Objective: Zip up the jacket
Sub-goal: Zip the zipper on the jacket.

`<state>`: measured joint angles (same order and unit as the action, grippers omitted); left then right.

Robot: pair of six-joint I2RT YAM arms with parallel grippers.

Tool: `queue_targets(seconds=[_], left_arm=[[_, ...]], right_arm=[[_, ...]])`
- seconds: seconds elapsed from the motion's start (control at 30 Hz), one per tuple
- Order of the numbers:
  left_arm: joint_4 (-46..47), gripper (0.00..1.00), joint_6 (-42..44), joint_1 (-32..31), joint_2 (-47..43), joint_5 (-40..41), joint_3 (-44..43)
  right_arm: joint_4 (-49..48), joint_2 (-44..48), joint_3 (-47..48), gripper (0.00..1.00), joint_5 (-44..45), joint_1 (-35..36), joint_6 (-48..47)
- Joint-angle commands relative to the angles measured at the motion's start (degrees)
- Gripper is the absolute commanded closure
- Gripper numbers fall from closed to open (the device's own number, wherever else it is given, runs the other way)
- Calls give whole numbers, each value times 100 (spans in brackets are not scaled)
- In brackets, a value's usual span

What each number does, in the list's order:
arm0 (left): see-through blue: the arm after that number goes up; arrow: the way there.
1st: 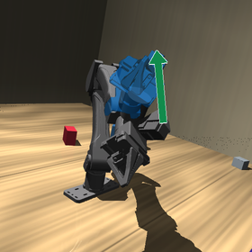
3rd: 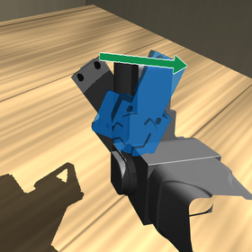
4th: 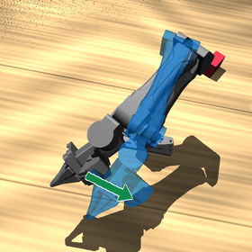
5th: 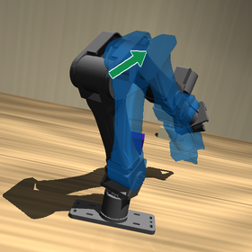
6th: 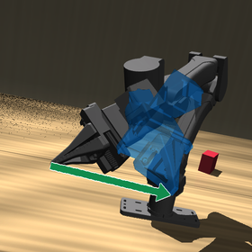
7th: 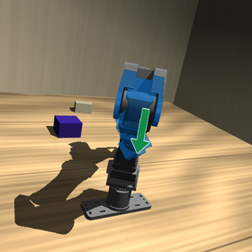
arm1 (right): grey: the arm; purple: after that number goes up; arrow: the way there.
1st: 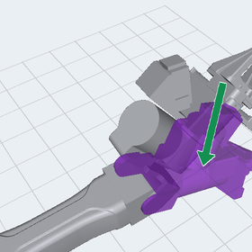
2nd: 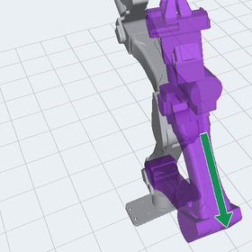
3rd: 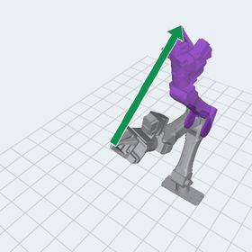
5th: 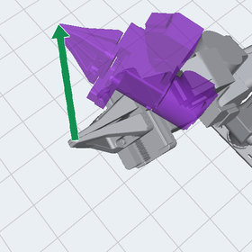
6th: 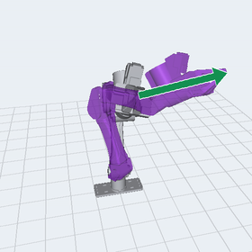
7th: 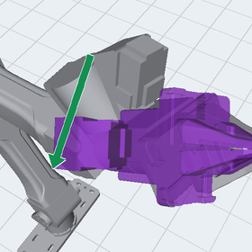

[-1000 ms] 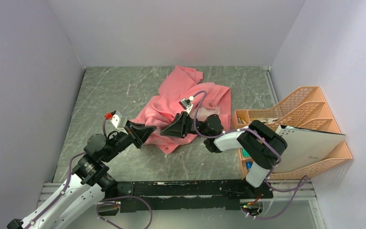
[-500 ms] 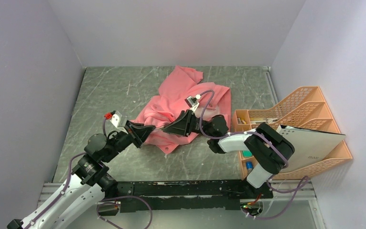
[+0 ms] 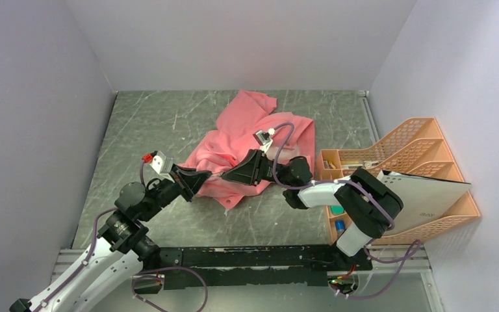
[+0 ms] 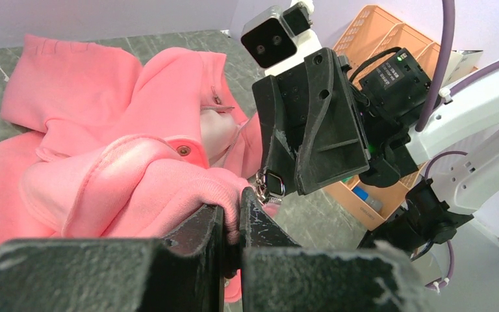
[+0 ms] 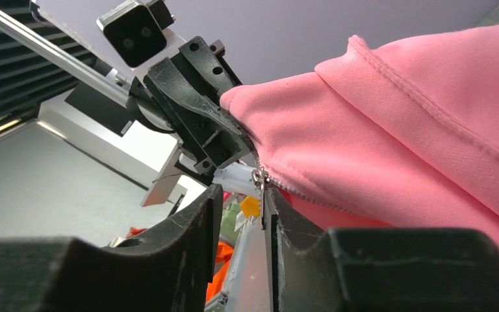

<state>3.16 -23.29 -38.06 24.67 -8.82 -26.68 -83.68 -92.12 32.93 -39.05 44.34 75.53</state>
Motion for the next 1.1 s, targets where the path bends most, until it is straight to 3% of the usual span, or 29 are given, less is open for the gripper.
queue_targets(seconds=[0.0,0.23,0.5,1.07], left_arm=[[120,95,-36,2,38,-54,-180],[62,95,-28,2,37,-7,-201],[-21,95,-3,1,11,29,-224],[-426,95,168,3,-73,383,-369]], right_arm=[[-643,317,38,69,29,3,-306],[562,756,64,85,71,4,-1112],[3601,1669,494,95,581,5,-2941],[7107,2009,1422,100,1927,12,-4368]])
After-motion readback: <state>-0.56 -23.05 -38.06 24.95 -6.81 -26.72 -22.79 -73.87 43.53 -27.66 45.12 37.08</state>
